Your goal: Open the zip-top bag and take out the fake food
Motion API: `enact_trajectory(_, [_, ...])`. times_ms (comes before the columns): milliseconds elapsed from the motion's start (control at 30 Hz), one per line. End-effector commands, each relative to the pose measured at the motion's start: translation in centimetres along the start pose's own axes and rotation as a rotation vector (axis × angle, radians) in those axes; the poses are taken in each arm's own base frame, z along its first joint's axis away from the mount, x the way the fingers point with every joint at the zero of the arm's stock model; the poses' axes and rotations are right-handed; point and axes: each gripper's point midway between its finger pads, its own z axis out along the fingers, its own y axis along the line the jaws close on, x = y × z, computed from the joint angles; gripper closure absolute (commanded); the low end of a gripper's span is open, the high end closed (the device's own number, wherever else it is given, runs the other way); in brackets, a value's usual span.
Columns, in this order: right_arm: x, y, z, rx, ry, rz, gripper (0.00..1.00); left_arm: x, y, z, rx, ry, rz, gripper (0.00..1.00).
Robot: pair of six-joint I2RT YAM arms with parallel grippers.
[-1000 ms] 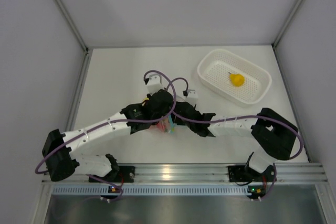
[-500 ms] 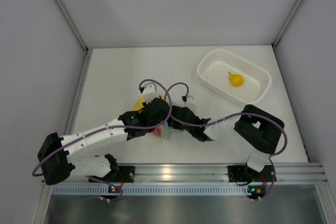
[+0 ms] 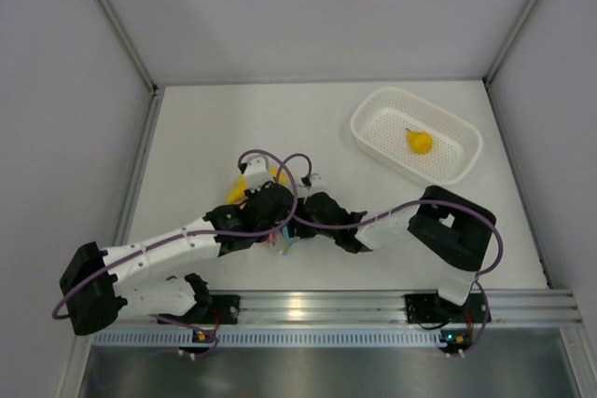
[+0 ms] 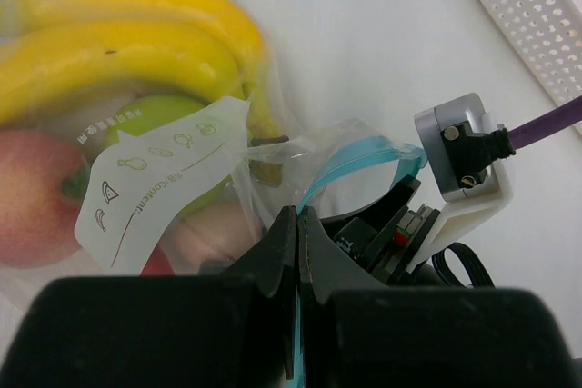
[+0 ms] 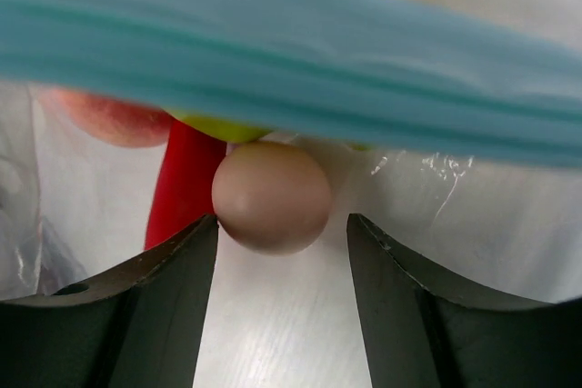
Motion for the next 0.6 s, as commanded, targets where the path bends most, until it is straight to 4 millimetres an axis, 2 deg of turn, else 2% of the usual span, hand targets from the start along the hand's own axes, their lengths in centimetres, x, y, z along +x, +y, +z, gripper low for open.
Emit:
enact_trajectory(0, [0.9, 1.2, 0.5, -0.013, 0.02, -0.107, 0.43, -0.6, -0.7, -0.3, 0.036, -0.026, -0.039, 1.0])
enact_trajectory(167, [0.5, 0.2, 1.2, 0.03, -0.01, -0.113, 0.45, -0.6, -0.8, -0.2, 0.037, -0.021, -0.03, 1.0])
enact_trajectory(333, [-0.2, 0.6, 1.6, 0.017, -0.047, -0.13, 0.48, -0.5, -0.8, -0.3, 0.04, -0.018, -0.02, 1.0])
enact_trajectory(400, [-0.6, 0.8, 2.0, 0.02, -0.059, -0.142, 0.46, -0.5, -0.8, -0.3, 0.041, -0.016, -0.016, 1.0])
enact_trajectory(467, [-1.1, 0.9, 2.3, 0.014, -0.078, -0.134, 0.4, -0.4, -0.8, -0.3, 0.042, -0.014, -0.01, 1.0])
enact_trajectory(567, [-1.4, 1.1, 2.5, 0.001, -0.101, -0.077, 0.37, -0.1, -0.8, -0.2, 0.043, -0.003, -0.011, 1.0])
